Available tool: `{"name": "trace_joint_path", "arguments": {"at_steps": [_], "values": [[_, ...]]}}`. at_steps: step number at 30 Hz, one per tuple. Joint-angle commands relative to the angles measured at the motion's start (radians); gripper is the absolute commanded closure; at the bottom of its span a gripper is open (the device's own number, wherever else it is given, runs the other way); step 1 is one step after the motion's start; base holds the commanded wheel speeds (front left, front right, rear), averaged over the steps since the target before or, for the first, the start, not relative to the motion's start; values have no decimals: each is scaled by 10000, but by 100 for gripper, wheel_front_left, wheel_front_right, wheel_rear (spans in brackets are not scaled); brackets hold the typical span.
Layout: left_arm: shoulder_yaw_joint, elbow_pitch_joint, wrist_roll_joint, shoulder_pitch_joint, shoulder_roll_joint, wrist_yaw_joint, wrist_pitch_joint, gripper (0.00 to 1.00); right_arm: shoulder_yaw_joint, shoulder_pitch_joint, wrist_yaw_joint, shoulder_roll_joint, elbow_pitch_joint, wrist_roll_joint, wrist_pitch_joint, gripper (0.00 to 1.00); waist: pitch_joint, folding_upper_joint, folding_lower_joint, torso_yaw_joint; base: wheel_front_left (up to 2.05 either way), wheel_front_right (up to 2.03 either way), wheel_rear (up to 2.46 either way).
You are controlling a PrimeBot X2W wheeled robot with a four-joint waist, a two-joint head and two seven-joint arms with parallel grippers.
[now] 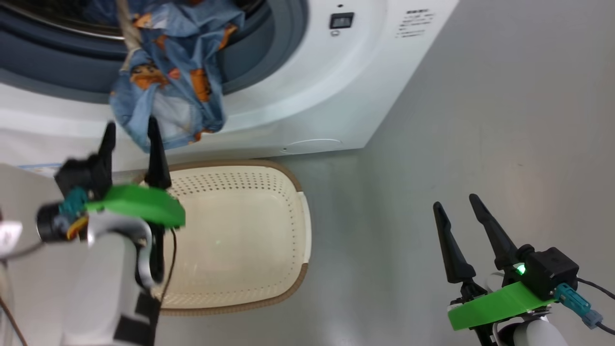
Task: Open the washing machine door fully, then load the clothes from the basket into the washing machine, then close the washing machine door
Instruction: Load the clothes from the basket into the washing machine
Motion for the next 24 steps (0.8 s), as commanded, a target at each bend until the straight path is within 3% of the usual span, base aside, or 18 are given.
{"name": "trace_joint_path", "arguments": {"at_steps": [1, 14, 24], "values": [[211, -590, -42, 555, 192, 118, -64, 0, 161, 240, 17, -24, -229, -120, -48, 0, -123, -1, 0, 191, 0, 0, 0], [-101, -3101, -3, 3565, 116, 466, -64, 0, -180, 656, 17, -24, 322, -244, -48, 0, -663, -1, 0, 426, 0, 0, 0], [80, -3716, -89, 4970, 104, 630, -64, 0, -204, 1121, 17, -24, 492, -202, -48, 0, -1130, -1, 0, 395, 0, 0, 0]]}}
